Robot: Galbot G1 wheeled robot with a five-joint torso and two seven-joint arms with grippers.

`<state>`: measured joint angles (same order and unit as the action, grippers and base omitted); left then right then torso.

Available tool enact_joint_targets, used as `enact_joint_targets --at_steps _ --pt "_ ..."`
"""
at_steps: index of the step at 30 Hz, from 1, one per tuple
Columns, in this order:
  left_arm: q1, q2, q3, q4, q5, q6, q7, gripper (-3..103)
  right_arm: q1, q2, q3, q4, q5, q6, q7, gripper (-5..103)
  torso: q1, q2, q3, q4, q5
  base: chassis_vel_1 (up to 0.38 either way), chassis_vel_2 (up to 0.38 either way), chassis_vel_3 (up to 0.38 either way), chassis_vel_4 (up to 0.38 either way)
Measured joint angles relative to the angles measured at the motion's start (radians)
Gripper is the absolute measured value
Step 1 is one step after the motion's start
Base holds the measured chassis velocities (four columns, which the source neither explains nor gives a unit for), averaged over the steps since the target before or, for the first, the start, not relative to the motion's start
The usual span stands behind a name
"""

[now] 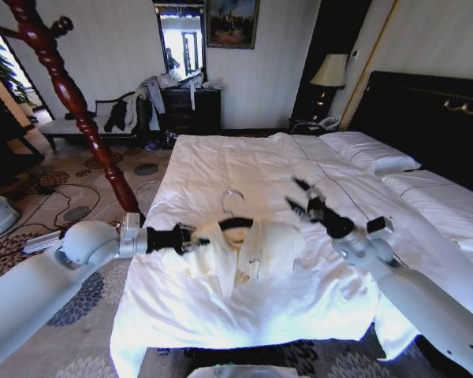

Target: Pick up the clothes from the bed and hang them on the clothes hanger.

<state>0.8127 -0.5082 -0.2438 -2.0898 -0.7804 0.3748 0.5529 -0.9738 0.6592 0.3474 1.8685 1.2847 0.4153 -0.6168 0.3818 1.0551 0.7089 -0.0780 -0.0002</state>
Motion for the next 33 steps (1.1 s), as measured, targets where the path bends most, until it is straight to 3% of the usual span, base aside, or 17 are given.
enact_joint_targets --at_steps 2,3,5,7,10,17,22,27,33 --pt "-0.018 -0.007 -0.015 0.027 -0.029 0.017 -0.092 17 -0.001 0.024 0.02 0.005 -0.035 0.004 0.087 100 0.0 0.0 0.0 0.0001 0.0 0.0 0.0 0.0 0.0" --pt "-0.018 -0.007 -0.015 0.027 -0.029 0.017 -0.092 17 -0.001 0.024 0.02 0.005 -0.035 0.004 0.087 100 0.0 0.0 0.0 0.0001 0.0 0.0 0.0 0.0 0.0" --pt "-0.042 -0.008 -0.03 0.055 -0.057 0.039 -0.169 17 -0.011 0.038 0.04 0.004 -0.069 0.004 0.131 100 0.0 0.0 0.0 0.0 0.0 0.0 0.0 0.0 0.0" --pt "-0.052 -0.005 -0.038 0.068 -0.068 0.048 -0.196 17 -0.017 0.041 0.048 0.002 -0.088 0.005 0.146 100 0.0 0.0 0.0 0.0 0.0 0.0 0.0 0.0 0.0" --pt "-0.098 0.026 -0.059 0.116 -0.116 0.067 -0.283 17 -0.033 0.039 0.056 -0.011 -0.147 0.01 0.159 100 0.0 0.0 0.0 -0.0002 0.0 0.0 0.0 0.0 0.0" --pt "-0.188 0.044 -0.077 0.199 -0.159 0.052 -0.361 17 -0.036 0.047 0.043 -0.014 -0.195 0.011 0.172 100 0.0 0.0 0.0 0.0001 0.0 0.0 0.0 0.0 0.0" --pt "-0.296 0.042 -0.079 0.293 -0.21 0.078 -0.421 17 -0.048 0.038 0.046 -0.013 -0.219 0.019 0.172 100 0.0 0.0 0.0 -0.0001 -0.0003 0.0 0.0 0.0 0.0" --pt "-0.438 0.076 -0.067 0.421 -0.273 0.127 -0.439 17 -0.047 0.041 0.041 -0.018 -0.213 0.025 0.141 100 0.0 0.0 0.0 -0.0003 0.0001 0.0 0.0 0.0 0.0" --pt "-0.587 0.112 -0.016 0.557 -0.363 0.212 -0.45 17 -0.033 0.051 0.017 -0.034 -0.208 0.025 0.048 100 0.0 0.0 0.0 0.0007 -0.0002 0.0 0.0 0.0 0.0"
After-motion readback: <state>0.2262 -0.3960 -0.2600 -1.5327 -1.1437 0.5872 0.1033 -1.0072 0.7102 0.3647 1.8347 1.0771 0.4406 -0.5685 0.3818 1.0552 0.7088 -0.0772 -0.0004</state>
